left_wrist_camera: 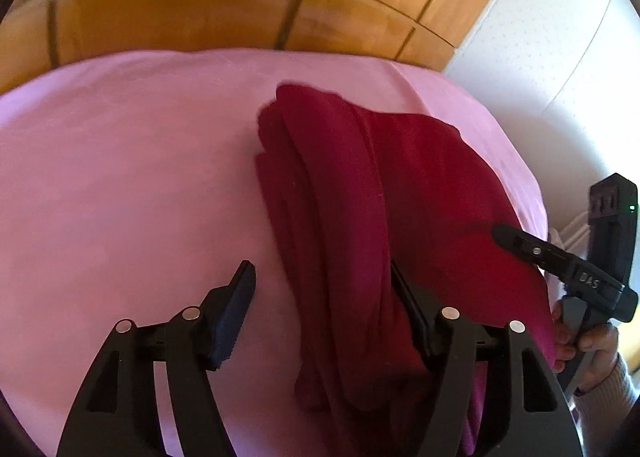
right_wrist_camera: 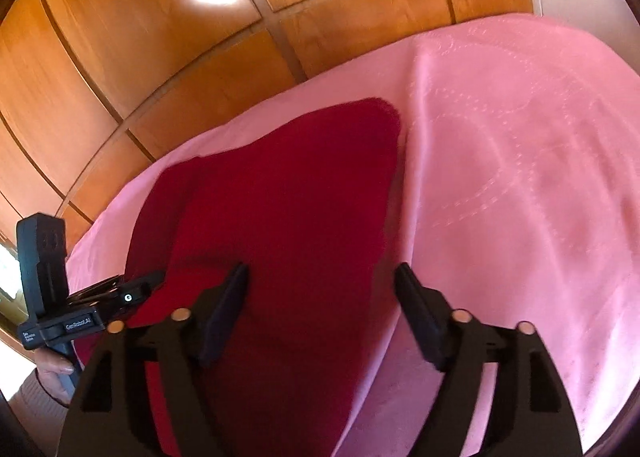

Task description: Fold small clothes

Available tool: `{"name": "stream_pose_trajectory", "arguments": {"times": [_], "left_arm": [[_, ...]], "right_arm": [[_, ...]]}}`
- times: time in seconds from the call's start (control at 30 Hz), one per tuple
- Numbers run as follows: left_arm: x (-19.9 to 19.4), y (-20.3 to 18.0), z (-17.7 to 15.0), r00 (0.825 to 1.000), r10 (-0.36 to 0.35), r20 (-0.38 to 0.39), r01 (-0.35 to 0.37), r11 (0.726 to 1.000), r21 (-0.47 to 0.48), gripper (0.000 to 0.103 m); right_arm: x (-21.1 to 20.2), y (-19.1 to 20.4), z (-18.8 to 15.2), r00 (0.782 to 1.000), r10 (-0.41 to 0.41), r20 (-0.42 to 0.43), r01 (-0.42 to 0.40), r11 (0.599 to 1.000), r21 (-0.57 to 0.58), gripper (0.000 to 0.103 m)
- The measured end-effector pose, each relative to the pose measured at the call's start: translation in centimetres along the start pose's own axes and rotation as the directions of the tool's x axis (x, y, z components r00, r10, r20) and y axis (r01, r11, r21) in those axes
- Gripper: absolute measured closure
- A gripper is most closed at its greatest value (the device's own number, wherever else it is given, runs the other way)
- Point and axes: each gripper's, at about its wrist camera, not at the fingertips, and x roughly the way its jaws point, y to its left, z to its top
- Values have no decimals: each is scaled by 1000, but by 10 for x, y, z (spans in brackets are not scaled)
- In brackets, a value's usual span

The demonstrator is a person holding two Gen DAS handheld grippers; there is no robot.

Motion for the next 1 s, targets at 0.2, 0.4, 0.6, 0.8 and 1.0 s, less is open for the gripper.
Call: {"name": "stream_pose_trajectory", "arguments": {"times": [0.2, 0.4, 0.6, 0.8, 1.0], "left_arm": [[-42, -13, -22, 985, 145, 96, -150, 987, 50, 36], [-35, -21, -37, 962, 253, 103, -260, 964, 62, 36], [-38, -20, -41, 947, 292, 133, -296, 955, 13, 32], [-66, -33, -50, 934, 310, 175, -312, 950, -18, 32], [-95, -42, -63, 903, 360, 235, -355, 933, -62, 26]], "right_arm": [[-51, 25, -6, 995, -19, 96, 26, 997, -68, 41], [-49, 82, -61, 999, -28, 42, 39, 962, -269, 63], [-26, 99, -92, 985, -162, 65, 174, 934, -312, 58], [-40, 99, -87, 990, -126, 59, 137, 960, -245, 34], [-63, 113, -92, 979, -171, 114, 190, 963, -191, 20]]}}
